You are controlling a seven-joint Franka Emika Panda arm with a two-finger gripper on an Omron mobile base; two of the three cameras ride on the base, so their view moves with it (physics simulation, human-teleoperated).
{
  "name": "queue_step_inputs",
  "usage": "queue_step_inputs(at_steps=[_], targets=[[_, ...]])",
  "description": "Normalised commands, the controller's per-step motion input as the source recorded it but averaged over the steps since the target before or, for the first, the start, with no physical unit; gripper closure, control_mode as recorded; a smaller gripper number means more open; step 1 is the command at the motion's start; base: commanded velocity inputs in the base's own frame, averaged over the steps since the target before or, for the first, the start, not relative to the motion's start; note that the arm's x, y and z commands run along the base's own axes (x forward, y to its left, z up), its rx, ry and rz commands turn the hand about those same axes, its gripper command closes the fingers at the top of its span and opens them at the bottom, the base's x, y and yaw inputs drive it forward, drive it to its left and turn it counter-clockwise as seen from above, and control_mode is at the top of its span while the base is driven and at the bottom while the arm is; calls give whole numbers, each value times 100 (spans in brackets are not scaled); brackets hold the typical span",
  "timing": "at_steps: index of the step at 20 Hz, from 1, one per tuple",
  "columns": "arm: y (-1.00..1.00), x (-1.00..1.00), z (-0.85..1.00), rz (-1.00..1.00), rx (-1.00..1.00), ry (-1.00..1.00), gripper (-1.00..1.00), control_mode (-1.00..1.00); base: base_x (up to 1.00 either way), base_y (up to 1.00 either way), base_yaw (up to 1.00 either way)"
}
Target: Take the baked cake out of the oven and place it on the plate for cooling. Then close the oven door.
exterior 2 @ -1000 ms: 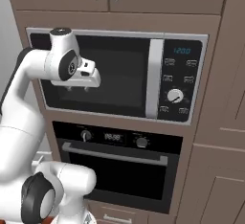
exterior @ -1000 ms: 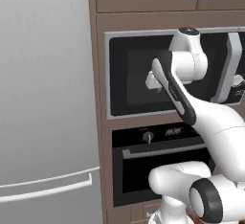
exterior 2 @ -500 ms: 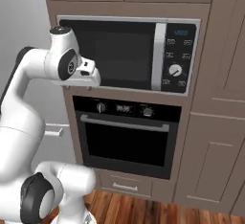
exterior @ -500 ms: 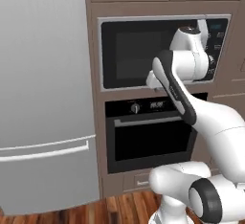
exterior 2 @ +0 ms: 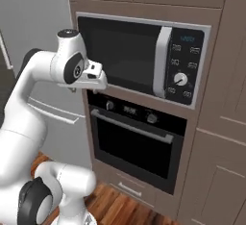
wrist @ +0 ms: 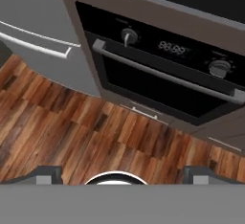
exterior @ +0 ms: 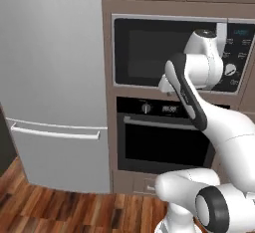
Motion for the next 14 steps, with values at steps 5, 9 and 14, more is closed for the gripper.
queue_step_inputs(at_steps=[5, 9, 14], targets=[[0, 0, 0, 0, 0, 0, -100, 100, 0, -84, 61], [0, 0, 0, 0, 0, 0, -100, 100, 0, -88, 58], [0, 0, 0, 0, 0, 0, -100, 100, 0, -89, 52]])
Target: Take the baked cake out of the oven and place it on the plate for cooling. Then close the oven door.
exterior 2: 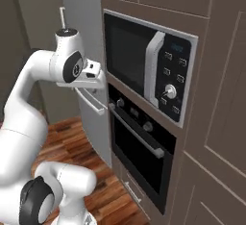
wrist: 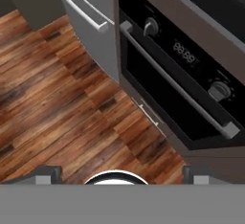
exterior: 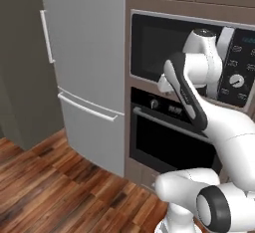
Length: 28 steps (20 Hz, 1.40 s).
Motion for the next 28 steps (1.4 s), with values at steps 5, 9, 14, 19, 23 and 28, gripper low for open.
queue_step_inputs(at_steps=[5, 9, 14, 19, 23, 28], targets=[[0, 0, 0, 0, 0, 0, -100, 100, -4, -99, 36], [0, 0, 0, 0, 0, 0, -100, 100, -41, -83, 21], [0, 0, 0, 0, 0, 0, -100, 100, -37, -46, 18], [-12, -6, -46, 13, 0, 5, -100, -100, 0, 0, 0], [54, 21, -43, 7, -3, 11, -100, -100, 0, 0, 0], [83, 47, -55, 2, -14, 14, -100, -100, 0, 0, 0]])
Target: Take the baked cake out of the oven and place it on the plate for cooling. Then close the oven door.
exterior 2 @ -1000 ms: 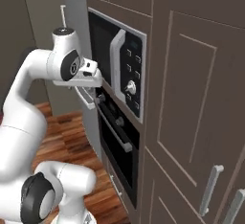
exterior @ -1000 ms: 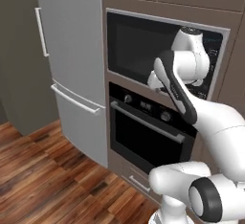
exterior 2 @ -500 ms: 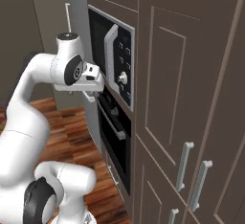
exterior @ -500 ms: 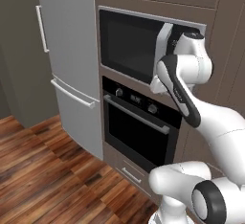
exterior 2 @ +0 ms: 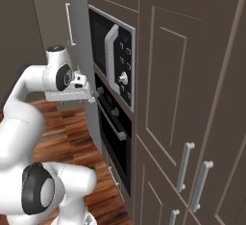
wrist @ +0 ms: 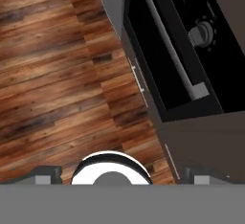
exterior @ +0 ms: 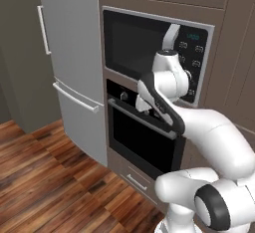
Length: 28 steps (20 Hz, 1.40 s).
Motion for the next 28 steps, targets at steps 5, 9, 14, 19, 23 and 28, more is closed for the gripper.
queue_step_inputs(at_steps=[5, 9, 14, 19, 23, 28], targets=[[53, 61, -45, -3, -22, 7, -100, -100, 0, 0, 0], [12, 68, -38, -11, -23, 1, -100, -100, 0, 0, 0], [1, 61, -36, -12, -27, 0, -100, -100, 0, 0, 0], [0, 32, -46, -13, -28, 0, -100, -100, 0, 0, 0], [-7, 10, -57, -3, -19, 0, -100, -100, 0, 0, 0], [-16, 0, -51, 0, -14, -12, -100, -100, 0, 0, 0]])
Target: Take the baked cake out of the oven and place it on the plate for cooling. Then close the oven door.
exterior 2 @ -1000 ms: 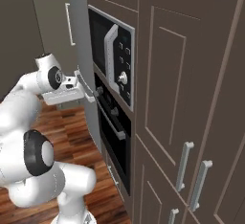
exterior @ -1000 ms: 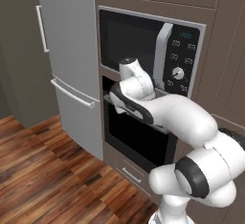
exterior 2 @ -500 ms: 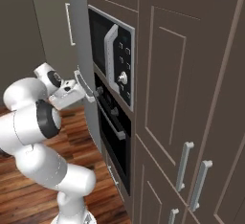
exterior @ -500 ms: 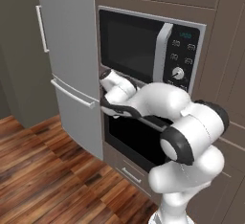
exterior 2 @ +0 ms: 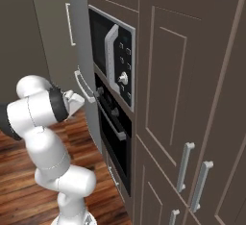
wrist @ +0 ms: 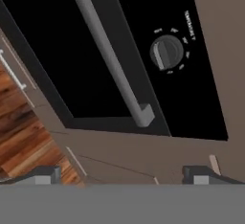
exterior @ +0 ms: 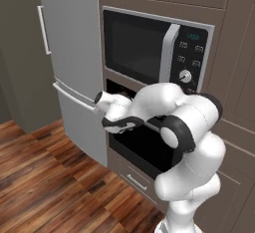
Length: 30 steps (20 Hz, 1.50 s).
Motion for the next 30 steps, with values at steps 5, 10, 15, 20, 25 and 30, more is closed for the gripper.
queue_step_inputs(at_steps=[5, 10, 15, 20, 25, 30], targets=[[-26, 11, -31, 0, -5, -7, -100, -100, 0, 0, 0], [-36, 14, -17, 0, -3, -6, -100, -100, 0, 0, 0], [-44, 15, -2, 1, -1, 0, -100, -100, 0, 0, 0], [-39, 12, -12, 6, 0, 0, -100, -100, 0, 0, 0], [-13, 16, -29, 10, -5, 0, -100, -100, 0, 0, 0], [-1, 20, -30, 11, -6, 0, -100, -100, 0, 0, 0]])
